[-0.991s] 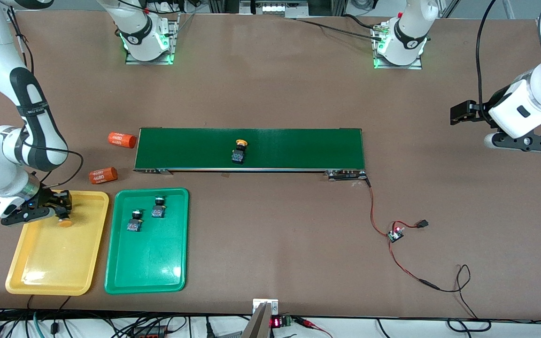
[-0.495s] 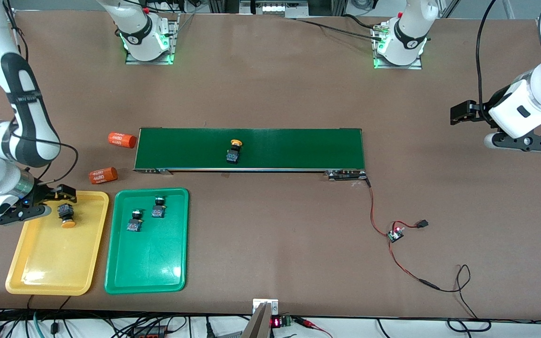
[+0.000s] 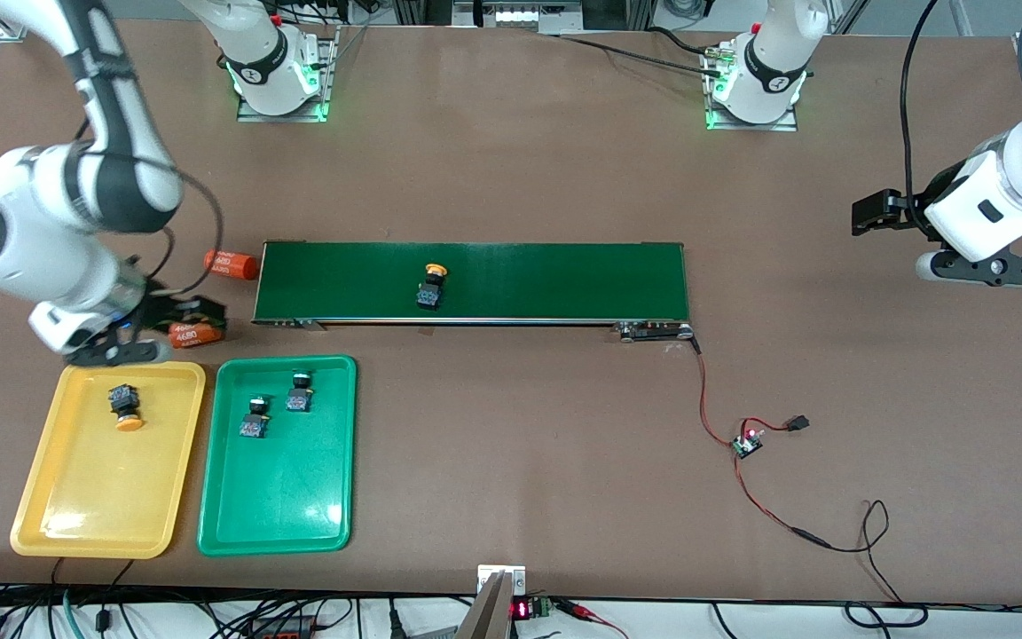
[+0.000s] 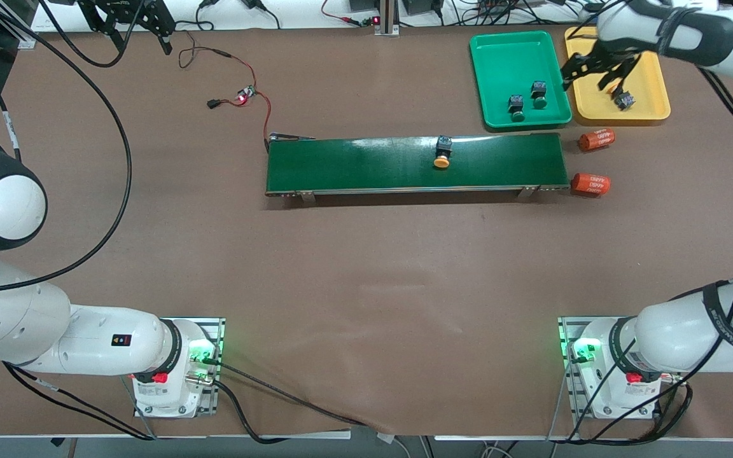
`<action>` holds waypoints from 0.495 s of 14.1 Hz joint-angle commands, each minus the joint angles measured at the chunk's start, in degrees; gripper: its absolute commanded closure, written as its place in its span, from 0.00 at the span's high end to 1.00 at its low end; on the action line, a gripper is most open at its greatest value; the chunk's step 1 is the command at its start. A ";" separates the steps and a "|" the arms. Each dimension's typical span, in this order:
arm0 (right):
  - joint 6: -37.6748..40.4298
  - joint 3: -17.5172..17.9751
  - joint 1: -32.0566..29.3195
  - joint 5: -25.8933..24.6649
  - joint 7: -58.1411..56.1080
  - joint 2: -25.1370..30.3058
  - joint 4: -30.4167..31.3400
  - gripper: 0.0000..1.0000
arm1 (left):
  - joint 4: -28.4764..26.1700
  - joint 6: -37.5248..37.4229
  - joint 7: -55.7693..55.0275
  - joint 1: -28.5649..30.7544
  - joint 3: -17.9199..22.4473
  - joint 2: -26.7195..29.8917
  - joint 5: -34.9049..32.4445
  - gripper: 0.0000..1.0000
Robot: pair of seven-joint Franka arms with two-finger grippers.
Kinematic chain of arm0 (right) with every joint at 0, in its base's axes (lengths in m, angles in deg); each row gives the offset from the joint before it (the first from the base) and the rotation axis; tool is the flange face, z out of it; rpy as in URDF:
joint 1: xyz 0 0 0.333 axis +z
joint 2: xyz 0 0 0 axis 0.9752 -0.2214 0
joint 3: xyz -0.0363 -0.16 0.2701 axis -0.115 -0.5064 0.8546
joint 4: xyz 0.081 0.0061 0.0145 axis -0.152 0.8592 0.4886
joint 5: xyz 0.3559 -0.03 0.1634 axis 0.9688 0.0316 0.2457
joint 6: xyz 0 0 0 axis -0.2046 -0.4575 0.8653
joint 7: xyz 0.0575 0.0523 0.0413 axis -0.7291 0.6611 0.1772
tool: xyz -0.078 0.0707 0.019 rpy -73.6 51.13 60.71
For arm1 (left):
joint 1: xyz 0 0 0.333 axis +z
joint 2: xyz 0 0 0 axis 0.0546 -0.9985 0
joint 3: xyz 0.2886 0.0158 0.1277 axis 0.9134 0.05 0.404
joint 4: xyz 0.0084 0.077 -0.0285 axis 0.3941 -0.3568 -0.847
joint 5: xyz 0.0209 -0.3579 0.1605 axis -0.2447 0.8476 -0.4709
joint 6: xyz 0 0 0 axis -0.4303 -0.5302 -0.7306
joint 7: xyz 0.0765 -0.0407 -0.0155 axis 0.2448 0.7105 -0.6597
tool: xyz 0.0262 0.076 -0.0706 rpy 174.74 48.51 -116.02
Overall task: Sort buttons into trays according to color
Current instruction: 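Move the right gripper back to the last button on the belt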
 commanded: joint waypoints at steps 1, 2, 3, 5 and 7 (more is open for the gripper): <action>-4.53 -0.70 6.51 0.77 9.93 4.21 6.39 1.00 | 1.46 -1.28 1.44 0.26 -0.12 -0.47 -0.75 1.00; -5.94 -0.70 8.97 0.77 13.01 4.22 6.92 1.00 | 1.46 -1.28 1.44 0.26 -0.12 -0.47 -0.75 1.00; -7.52 -0.70 11.69 0.77 15.83 3.87 7.54 1.00 | 1.46 -1.28 1.44 0.26 -0.12 -0.47 -0.75 1.00; -10.60 -0.70 16.27 0.24 21.20 3.34 8.86 1.00 | 1.46 -1.28 1.44 0.26 -0.12 -0.47 -0.75 1.00; -12.80 -0.61 18.92 0.06 24.10 2.11 9.56 1.00 | 1.37 -1.28 1.44 0.26 -0.12 -0.47 -0.75 1.00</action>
